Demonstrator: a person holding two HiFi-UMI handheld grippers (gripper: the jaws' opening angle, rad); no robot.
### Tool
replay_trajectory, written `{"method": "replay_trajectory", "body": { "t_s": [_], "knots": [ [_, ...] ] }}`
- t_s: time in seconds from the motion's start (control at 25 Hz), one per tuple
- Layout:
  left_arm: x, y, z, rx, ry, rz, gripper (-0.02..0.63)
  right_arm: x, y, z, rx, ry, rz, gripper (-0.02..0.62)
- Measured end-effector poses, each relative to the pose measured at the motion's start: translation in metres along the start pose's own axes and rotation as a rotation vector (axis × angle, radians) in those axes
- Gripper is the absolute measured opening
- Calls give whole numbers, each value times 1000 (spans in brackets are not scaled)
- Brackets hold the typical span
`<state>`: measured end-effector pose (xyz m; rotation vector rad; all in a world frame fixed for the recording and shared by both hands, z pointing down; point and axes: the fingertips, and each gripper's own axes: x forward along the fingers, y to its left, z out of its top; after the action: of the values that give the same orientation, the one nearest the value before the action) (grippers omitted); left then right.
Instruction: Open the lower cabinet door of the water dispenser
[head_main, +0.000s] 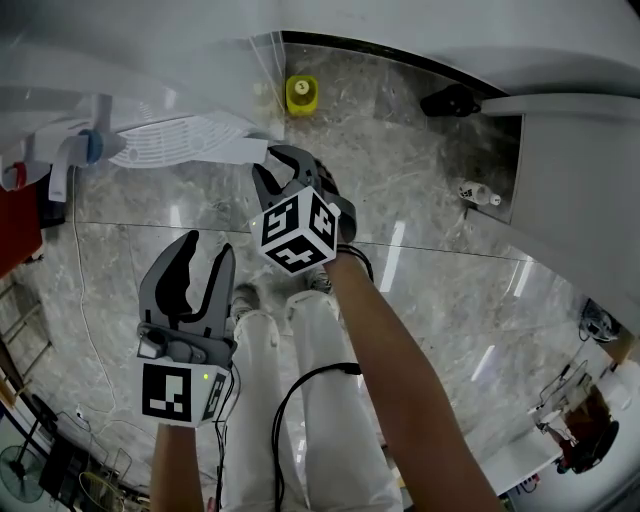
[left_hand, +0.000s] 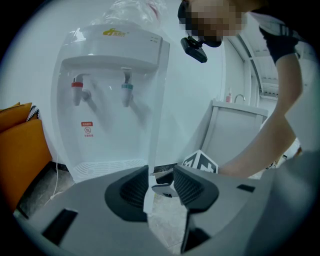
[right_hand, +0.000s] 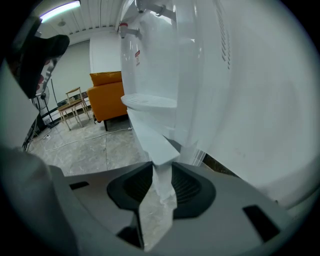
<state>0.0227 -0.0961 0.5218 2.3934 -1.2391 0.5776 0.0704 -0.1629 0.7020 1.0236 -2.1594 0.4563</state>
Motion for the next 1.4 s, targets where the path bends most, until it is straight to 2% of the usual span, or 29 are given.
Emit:
{"method": "replay_trajectory", "body": {
  "t_s": [0.48, 1.0, 1.08, 1.2, 1.4],
  "knots": [
    [-12, 10, -3, -18, 1, 20, 157, -13, 26, -14, -46, 35, 30, 116],
    [-29, 32, -17, -96, 42, 85, 157, -20, 45, -22, -53, 95, 35, 107],
    [-29, 34, -17, -108, 42, 89, 157, -21, 46, -22, -65, 102, 39, 86],
    [-26, 34, -19, -119, 45, 90, 157, -26, 47, -22, -79, 98, 32, 4],
    [-16, 30, -20, -146, 52, 101, 156, -42, 38, -17, -43, 69, 11, 3]
  ]
}}
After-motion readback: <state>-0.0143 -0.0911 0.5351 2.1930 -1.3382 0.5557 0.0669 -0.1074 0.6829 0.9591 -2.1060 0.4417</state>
